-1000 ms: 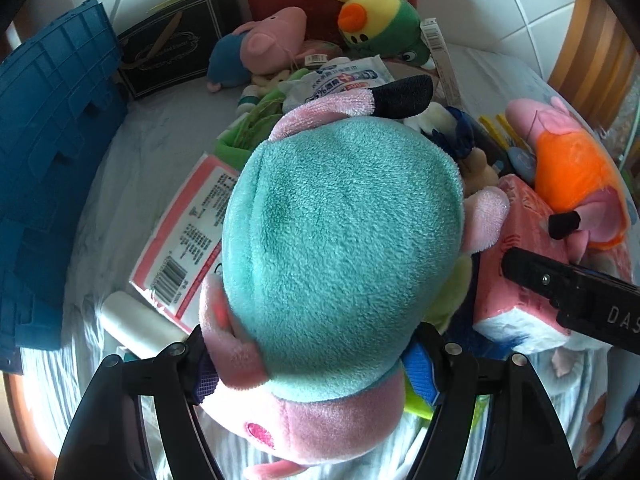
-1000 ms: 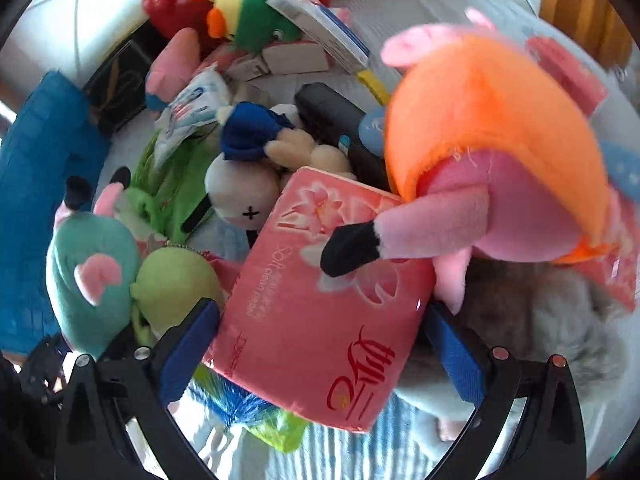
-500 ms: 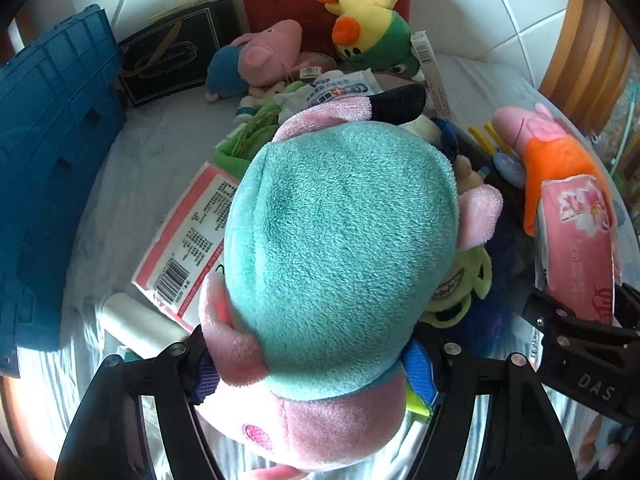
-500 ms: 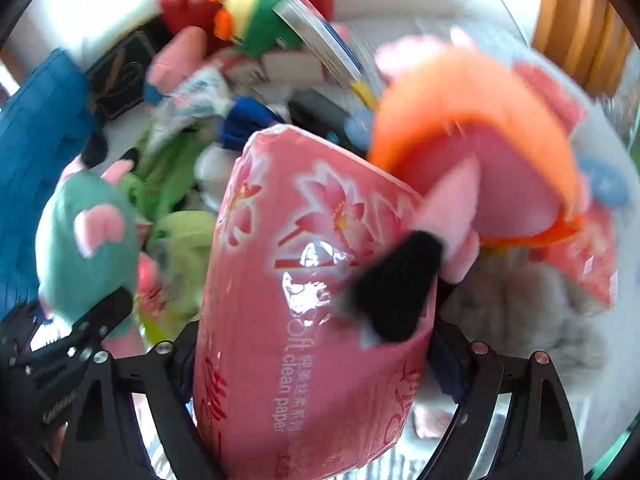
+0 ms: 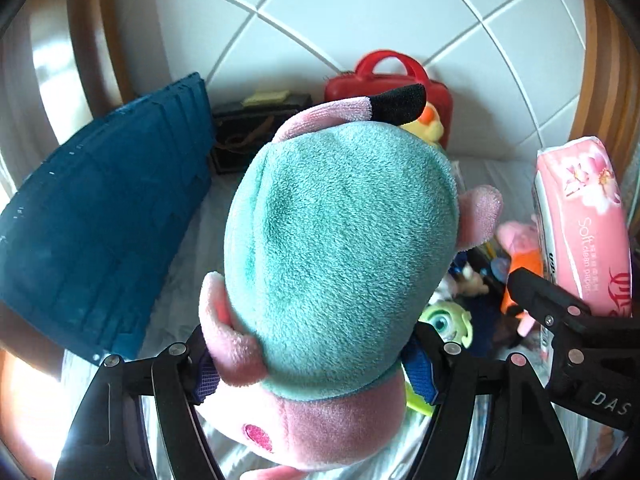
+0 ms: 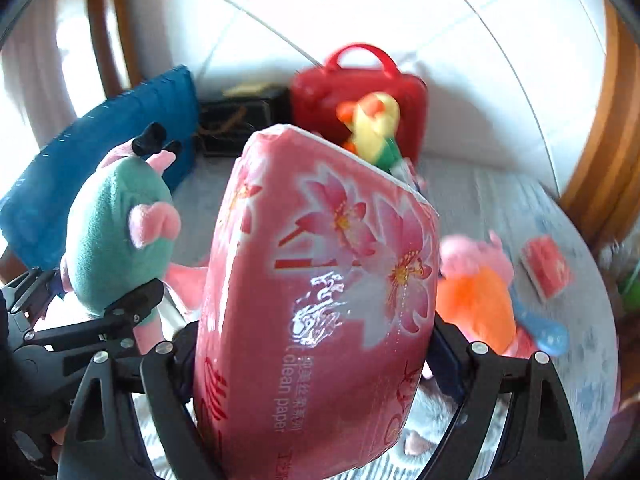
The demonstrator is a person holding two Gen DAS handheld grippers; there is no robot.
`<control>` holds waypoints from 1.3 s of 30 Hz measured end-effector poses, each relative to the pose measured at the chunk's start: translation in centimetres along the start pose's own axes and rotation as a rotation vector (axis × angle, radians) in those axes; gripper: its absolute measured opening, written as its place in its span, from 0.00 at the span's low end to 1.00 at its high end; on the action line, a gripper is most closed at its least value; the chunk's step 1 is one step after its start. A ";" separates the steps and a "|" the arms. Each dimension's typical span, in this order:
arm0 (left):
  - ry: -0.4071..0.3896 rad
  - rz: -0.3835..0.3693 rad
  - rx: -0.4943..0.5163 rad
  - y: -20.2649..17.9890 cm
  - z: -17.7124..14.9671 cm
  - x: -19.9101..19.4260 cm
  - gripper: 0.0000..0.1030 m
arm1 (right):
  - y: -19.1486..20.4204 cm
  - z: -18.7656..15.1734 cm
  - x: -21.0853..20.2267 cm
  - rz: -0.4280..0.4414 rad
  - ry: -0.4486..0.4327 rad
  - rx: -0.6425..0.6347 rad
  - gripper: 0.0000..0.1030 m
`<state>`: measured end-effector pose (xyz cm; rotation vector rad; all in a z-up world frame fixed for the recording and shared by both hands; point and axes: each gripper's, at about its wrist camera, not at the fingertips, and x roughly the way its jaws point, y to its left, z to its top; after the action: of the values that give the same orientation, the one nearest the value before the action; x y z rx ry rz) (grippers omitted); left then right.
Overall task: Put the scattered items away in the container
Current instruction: 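Carry both items over the blue bin and open both tools to drop them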
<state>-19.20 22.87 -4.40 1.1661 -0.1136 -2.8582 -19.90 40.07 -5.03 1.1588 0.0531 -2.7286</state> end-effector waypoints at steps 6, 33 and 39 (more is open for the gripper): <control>-0.171 0.098 -0.054 5.5 3.3 -6.1 0.71 | 5.5 4.6 -4.7 0.062 -0.132 -0.108 0.86; -0.155 0.282 -0.296 46.4 10.1 -0.3 0.76 | 46.1 21.1 4.7 0.271 -0.228 -0.321 0.86; -0.100 0.289 -0.319 48.0 9.0 0.9 0.85 | 48.9 21.5 6.9 0.233 -0.179 -0.381 0.92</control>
<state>-25.12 -24.61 5.66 0.8671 0.1532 -2.5585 -31.31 -11.22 6.70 0.7616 0.3713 -2.4608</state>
